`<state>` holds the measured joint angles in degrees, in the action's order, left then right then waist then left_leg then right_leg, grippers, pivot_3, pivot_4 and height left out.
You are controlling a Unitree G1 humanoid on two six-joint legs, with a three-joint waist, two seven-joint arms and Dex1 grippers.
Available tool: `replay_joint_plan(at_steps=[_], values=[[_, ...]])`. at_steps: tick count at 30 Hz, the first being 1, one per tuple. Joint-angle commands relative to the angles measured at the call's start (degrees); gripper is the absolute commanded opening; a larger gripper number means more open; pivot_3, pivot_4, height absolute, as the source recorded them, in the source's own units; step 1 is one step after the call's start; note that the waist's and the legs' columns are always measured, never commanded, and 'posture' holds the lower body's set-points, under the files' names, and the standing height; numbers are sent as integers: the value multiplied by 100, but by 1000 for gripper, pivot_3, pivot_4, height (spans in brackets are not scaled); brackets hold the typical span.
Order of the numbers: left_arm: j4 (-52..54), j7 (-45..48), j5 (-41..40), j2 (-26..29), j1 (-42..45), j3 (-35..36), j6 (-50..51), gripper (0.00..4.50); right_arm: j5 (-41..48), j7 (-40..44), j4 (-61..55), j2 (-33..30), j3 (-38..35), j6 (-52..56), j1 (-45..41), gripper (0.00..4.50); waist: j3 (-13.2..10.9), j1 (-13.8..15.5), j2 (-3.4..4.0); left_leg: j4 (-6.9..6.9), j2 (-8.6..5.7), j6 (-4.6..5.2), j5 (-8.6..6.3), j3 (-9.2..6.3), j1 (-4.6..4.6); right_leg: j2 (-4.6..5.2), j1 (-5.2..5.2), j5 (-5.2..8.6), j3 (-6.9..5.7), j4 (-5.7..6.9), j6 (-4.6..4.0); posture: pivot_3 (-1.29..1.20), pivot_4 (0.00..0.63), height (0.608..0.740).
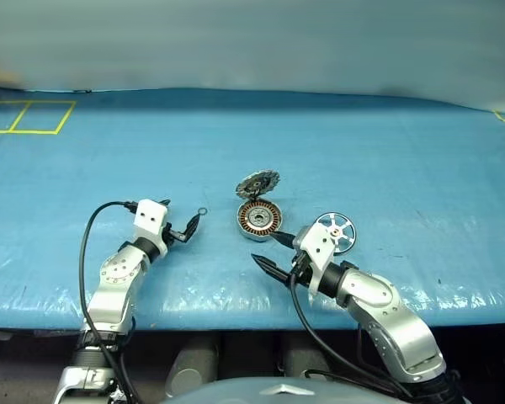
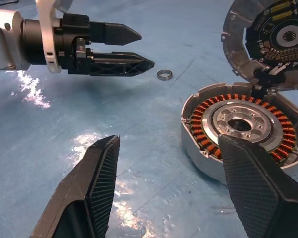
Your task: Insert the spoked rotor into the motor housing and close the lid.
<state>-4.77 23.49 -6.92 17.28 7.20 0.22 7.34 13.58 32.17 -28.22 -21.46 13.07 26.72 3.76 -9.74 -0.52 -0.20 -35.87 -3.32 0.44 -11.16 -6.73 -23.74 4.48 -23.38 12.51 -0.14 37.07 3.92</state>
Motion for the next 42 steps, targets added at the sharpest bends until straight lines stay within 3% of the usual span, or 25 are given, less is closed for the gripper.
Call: replay_joint_plan(at_steps=[1,16,19,29,36,42], values=[[-127,-176,282,-60,185,-222,265,4500,-127,-85,-72,-36,38,-78,-30,3311,0,-1,0,1,0,1,0,0,0,0,1,-10,1,-1,16,0,150,740],[-262,-267,437,-248,314,-460,976,4500,-245,-433,-66,-40,-89,157,53,3311,12,-5,6,-4,1,1,0,1,17,1,9,-9,3,0,6,0,150,740],[-232,-262,497,-234,282,-504,1083,3907,-249,-448,-53,-52,-78,160,35,3338,13,-4,5,-4,0,2,0,1,16,1,9,-11,3,-1,9,0,150,740],[1,-225,576,-148,76,-660,1430,705,-157,-561,-15,68,-166,322,-48,3338,36,-14,27,-3,2,3,0,3,19,-1,22,-8,5,-2,2,0,150,740],[231,-109,370,-127,56,-479,1268,710,-147,-541,-35,47,-146,343,-61,3338,42,-19,29,-2,3,3,0,4,19,-1,23,-9,5,-2,5,0,150,740],[550,489,-35,105,-206,-212,291,710,334,-375,-220,194,-439,207,42,3338,41,-15,28,1,4,3,0,3,10,-1,11,-7,6,-2,0,0,150,740]])
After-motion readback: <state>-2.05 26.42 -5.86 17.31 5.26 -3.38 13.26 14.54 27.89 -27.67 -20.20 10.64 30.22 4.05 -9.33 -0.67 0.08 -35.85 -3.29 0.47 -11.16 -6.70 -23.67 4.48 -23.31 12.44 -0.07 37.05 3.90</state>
